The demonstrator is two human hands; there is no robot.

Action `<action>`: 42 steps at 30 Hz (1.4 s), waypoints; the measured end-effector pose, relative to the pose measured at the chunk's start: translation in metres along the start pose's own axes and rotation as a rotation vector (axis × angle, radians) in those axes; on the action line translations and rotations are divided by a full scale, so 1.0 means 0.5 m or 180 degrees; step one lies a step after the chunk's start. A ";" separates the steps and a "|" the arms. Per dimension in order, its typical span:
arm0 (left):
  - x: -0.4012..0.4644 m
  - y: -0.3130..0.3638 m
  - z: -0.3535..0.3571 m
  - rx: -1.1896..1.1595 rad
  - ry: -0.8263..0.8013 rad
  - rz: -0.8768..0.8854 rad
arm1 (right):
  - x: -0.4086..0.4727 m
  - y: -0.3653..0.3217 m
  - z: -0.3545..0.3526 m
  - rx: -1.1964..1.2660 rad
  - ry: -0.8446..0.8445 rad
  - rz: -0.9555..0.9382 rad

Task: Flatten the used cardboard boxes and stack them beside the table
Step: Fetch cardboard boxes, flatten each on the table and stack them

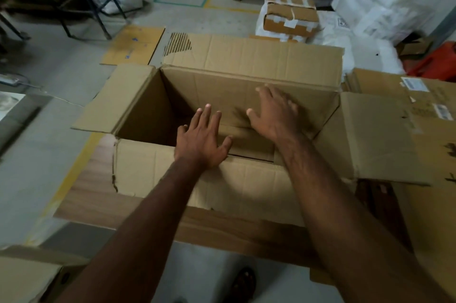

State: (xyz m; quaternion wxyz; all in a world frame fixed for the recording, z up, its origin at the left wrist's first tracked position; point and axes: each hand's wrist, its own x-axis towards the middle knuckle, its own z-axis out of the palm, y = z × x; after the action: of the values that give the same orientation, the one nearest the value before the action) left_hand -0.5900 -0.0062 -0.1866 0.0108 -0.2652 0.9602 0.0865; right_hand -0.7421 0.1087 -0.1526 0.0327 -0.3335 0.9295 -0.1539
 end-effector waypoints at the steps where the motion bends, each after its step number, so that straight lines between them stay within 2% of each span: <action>1: -0.003 0.000 -0.001 -0.0080 0.0119 0.0030 | -0.046 -0.007 0.000 0.0095 -0.0033 -0.0025; 4: -0.030 -0.009 -0.005 -0.0413 0.0653 0.0304 | -0.180 -0.029 0.018 0.0321 -0.0050 0.0019; 8: -0.102 -0.049 0.005 -0.0377 0.1113 0.1065 | -0.307 -0.063 0.050 0.0119 -0.0035 0.0050; 10: -0.145 -0.079 0.013 -0.0313 0.1025 0.1226 | -0.348 -0.076 0.060 -0.0151 -0.0114 0.0020; 17: -0.259 -0.183 0.024 0.0331 0.0083 0.1516 | -0.433 -0.120 0.082 -0.0736 -0.0364 0.0007; 21: -0.290 -0.201 0.018 0.0407 0.0255 0.1412 | -0.468 -0.132 0.087 -0.0999 -0.0373 0.0140; 24: -0.314 -0.207 -0.005 0.0174 0.0678 0.1458 | -0.497 -0.140 0.073 -0.0793 -0.0017 0.0372; 26: -0.323 -0.222 -0.025 0.0140 0.1001 0.1320 | -0.512 -0.130 0.061 -0.0685 0.0237 0.0585; 29: -0.324 -0.270 -0.055 -0.0028 0.1386 0.0788 | -0.525 -0.083 0.040 -0.0527 0.0621 0.0992; 34: -0.298 -0.341 -0.078 -0.0763 0.1743 -0.0118 | -0.507 -0.017 -0.010 -0.0308 0.1684 0.1700; 38: -0.242 -0.324 -0.086 -0.2524 0.1992 -0.0766 | -0.445 -0.007 -0.036 0.0914 0.2263 0.2055; 40: -0.219 -0.306 -0.084 -0.3174 0.1815 -0.1094 | -0.414 -0.004 -0.037 0.1703 0.2258 0.2194; 42: -0.197 -0.300 -0.059 -0.3316 0.1464 -0.1186 | -0.392 0.001 -0.032 0.2046 0.1836 0.2311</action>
State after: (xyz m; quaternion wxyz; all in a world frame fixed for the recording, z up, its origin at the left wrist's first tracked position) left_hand -0.4279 -0.0877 -0.1748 -0.3137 -0.4114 0.7065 0.4828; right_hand -0.5931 0.2365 -0.1456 -0.0718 0.0900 0.8623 -0.4931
